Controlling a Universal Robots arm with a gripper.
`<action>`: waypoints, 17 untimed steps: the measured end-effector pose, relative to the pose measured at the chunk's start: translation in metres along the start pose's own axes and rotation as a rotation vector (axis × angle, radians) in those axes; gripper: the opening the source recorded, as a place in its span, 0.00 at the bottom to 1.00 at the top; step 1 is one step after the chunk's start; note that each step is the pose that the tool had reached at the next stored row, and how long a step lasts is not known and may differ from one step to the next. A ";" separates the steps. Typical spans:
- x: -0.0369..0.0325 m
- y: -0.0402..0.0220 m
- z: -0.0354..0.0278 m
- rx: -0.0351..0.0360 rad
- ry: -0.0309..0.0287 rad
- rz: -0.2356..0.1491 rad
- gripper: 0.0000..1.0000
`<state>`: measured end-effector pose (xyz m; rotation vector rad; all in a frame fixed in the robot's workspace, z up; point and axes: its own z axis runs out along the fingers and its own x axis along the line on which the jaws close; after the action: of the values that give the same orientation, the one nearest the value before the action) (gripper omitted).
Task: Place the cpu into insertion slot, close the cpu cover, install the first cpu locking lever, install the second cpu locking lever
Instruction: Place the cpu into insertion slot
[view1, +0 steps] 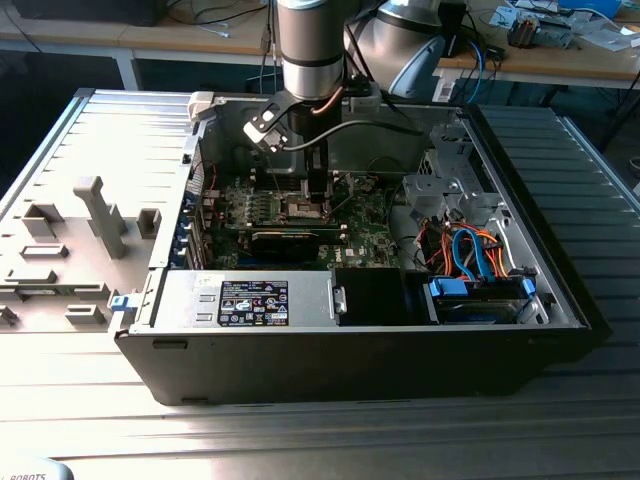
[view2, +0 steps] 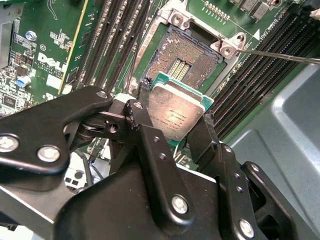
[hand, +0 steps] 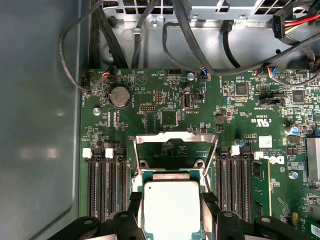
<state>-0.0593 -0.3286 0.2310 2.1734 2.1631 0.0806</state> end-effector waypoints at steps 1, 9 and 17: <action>0.0000 -0.0001 0.0003 0.0000 -0.0002 0.000 0.55; 0.0000 -0.0005 0.0017 0.0000 -0.0002 0.000 0.55; 0.0000 -0.0041 0.0044 0.0001 -0.0003 0.000 0.55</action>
<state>-0.0629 -0.3286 0.2263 2.1733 2.1629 0.0802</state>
